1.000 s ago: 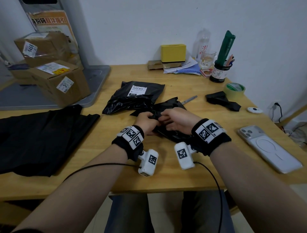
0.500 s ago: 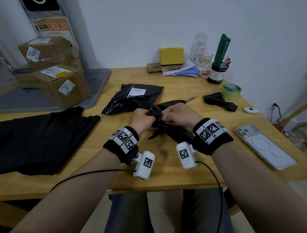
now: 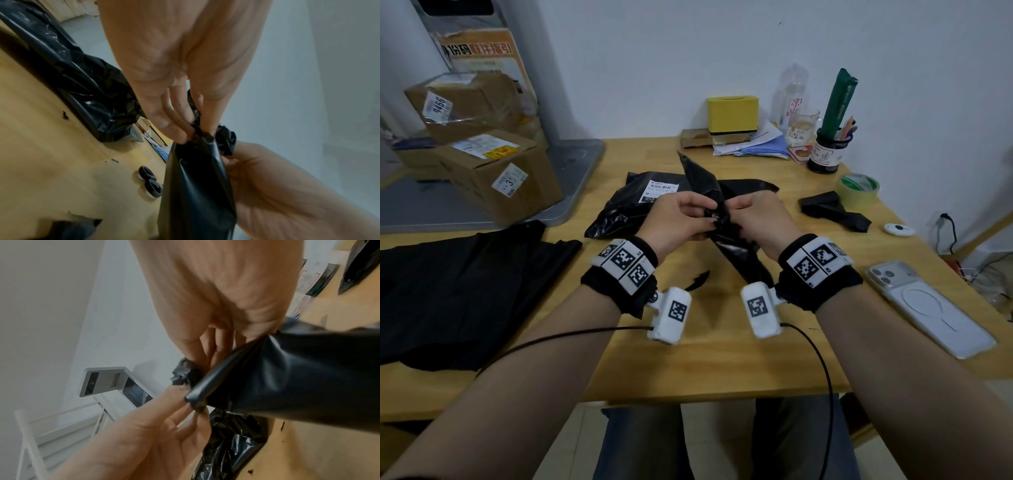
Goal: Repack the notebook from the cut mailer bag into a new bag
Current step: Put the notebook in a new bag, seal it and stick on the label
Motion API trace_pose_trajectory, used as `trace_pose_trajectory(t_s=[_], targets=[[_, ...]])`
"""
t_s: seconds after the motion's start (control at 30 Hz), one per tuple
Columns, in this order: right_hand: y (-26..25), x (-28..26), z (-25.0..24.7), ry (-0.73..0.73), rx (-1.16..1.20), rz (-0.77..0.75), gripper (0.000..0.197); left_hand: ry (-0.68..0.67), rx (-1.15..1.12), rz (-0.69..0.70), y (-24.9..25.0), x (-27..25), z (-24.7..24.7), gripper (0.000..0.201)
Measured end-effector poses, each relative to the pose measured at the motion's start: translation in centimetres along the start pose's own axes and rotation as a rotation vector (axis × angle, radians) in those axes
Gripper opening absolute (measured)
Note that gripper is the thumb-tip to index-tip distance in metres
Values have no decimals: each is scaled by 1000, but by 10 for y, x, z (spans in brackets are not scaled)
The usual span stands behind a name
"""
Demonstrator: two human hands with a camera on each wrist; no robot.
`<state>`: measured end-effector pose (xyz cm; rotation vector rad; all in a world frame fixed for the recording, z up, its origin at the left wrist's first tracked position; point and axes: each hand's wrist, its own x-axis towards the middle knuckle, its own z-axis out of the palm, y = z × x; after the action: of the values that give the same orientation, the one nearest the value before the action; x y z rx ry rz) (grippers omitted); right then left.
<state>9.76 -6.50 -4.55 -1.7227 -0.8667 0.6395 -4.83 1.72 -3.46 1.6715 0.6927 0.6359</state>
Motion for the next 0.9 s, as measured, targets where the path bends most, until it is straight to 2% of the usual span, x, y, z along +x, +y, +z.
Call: trace_pose_trajectory(t_s=[0.13,0.23,0.3,0.4,0.47,0.53,0.63,0.67,0.7,0.8,0.9], targets=[[-6,-1,6,-24,56,-29,17,117,131,-15,-8,11,-2,27],[-16,-4,7,-52,81,-15,21,193,131,-49,-17,20,-7,29],[-19,-4,3,-31,97,-42,24,246,112,-59,-19,26,-13,28],[-23,-3,-3,44,122,-80,18,343,107,-57,-22,32,-26,25],[-23,-4,-4,66,110,-40,15,385,64,-61,-23,33,-35,23],[-23,-8,-5,-53,37,83,17,435,-7,-67,-26,34,-42,22],[-14,-18,-2,-470,-277,283,38,513,-120,-100,-31,34,-51,24],[-8,-19,2,-566,-350,334,44,526,-161,-111,-33,33,-54,26],[-2,-19,7,-603,-393,364,48,531,-200,-120,-34,33,-56,27],[11,-12,18,-550,-453,385,51,545,-287,-127,-36,32,-62,28],[13,-6,25,-566,-508,417,51,544,-365,-144,-39,29,-69,25]])
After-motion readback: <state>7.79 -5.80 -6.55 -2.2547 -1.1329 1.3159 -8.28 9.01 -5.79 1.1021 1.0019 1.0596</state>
